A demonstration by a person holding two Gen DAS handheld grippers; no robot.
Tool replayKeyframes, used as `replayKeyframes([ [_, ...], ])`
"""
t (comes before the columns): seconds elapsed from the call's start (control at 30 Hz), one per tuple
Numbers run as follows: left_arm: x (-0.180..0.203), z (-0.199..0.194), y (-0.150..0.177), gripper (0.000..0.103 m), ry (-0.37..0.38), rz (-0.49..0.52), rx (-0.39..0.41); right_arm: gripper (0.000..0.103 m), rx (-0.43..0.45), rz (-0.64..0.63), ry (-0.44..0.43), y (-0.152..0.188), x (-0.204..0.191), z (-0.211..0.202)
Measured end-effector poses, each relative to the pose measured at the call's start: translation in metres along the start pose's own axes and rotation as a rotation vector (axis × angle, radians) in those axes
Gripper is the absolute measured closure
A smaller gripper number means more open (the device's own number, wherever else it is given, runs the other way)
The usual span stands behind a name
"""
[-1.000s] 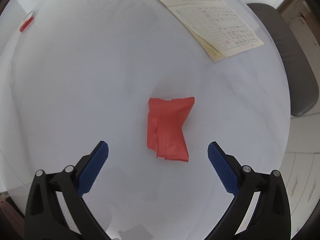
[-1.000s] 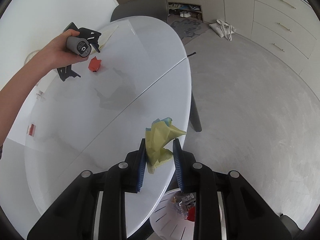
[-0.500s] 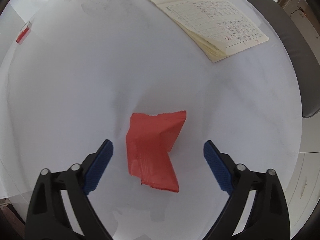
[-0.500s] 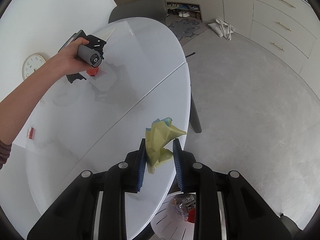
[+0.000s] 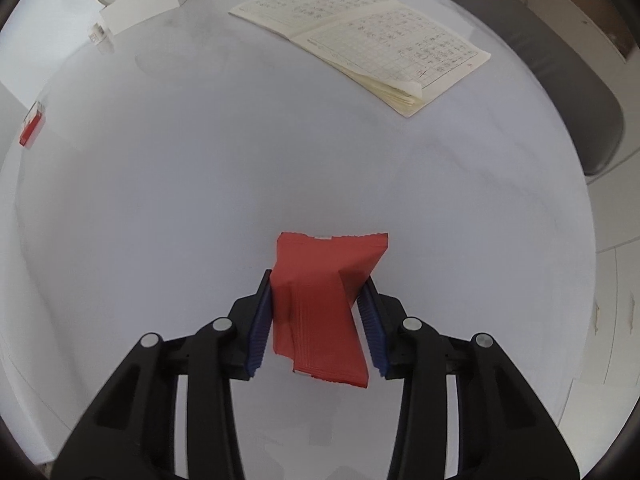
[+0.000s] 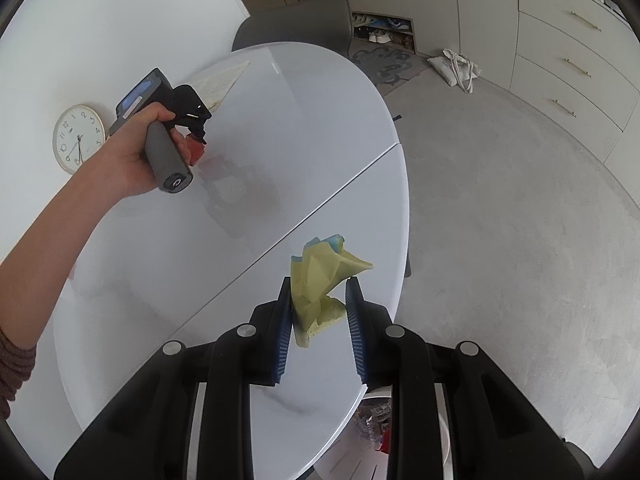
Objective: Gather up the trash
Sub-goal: 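Grasp the red snack packet with the left tool, then carry the yellow paper and red packet to the wastebasket and release both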
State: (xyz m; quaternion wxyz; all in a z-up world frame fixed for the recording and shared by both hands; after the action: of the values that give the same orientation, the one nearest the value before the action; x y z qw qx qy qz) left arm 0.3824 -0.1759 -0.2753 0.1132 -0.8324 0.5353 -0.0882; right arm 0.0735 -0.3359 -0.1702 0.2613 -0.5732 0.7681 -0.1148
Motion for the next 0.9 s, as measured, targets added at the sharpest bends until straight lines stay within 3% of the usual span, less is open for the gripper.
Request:
replayKeyframes([
  [0.17,-0.037,-0.049,0.034,0.063,0.07,0.087,0.038,0.076,0.001,-0.034,-0.011,0.005,-0.018,-0.006],
  [0.37,-0.141,-0.112,0.087,0.063,0.094,0.197,0.094,0.076,-0.016,-0.104,-0.044,0.025,-0.056,-0.014],
  [0.4,-0.153,-0.113,0.084,0.063,0.098,0.221,0.101,0.076,-0.02,-0.124,-0.046,0.029,-0.064,-0.016],
  [0.57,-0.225,-0.151,0.138,0.063,0.119,0.339,0.116,0.076,-0.04,-0.216,-0.076,0.06,-0.102,-0.028],
  [0.7,-0.256,-0.163,0.171,0.063,0.152,0.393,0.105,0.076,-0.056,-0.235,-0.112,0.086,-0.12,-0.04],
  [0.9,-0.267,-0.179,0.22,0.062,0.224,0.479,0.076,0.076,-0.066,-0.242,-0.132,0.12,-0.123,-0.057],
])
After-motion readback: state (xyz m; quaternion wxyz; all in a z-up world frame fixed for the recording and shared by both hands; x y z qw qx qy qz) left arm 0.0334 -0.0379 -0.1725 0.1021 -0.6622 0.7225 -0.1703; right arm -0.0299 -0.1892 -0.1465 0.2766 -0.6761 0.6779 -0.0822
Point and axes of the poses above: each gripper's, at about its wrist camera, not at the fingertips, and z roughly the way its jaws point, x to its right, y to its underside, the point moved 8 cm from there along z, roughly the way its jaws point, and after that the axes turned 6 degrees about -z, right-handed, at the moved point
